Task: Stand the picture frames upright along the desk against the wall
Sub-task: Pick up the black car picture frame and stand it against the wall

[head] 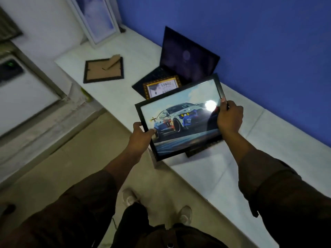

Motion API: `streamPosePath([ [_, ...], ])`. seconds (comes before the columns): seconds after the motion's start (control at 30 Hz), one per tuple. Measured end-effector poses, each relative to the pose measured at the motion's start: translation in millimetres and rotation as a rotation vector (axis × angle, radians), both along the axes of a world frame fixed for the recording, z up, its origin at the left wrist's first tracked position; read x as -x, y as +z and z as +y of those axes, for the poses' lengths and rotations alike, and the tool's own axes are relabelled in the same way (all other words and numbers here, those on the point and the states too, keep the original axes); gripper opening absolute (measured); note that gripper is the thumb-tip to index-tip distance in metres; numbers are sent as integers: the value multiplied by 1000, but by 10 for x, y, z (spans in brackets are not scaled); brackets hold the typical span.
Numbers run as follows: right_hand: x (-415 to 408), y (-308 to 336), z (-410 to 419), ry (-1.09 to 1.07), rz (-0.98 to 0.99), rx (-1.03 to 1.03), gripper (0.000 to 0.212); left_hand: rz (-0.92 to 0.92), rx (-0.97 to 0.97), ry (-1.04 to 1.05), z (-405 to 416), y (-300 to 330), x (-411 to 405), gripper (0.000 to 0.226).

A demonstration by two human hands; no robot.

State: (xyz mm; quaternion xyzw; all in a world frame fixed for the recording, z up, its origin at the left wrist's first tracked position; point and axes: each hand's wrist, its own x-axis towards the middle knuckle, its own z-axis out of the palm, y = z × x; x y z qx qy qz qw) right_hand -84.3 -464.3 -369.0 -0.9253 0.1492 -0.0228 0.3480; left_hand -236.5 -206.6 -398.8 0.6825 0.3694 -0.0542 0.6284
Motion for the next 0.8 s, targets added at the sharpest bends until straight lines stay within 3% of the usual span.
streamPosePath([
  [0.5, -692, 545, 2624, 127, -291, -1, 55, -335, -57, 3, 2889, 1006, -769, 50],
  [0.8, -1329, 806, 3348, 221, -352, 27, 36, -369, -60, -59, 3793, 1208, -1580, 64],
])
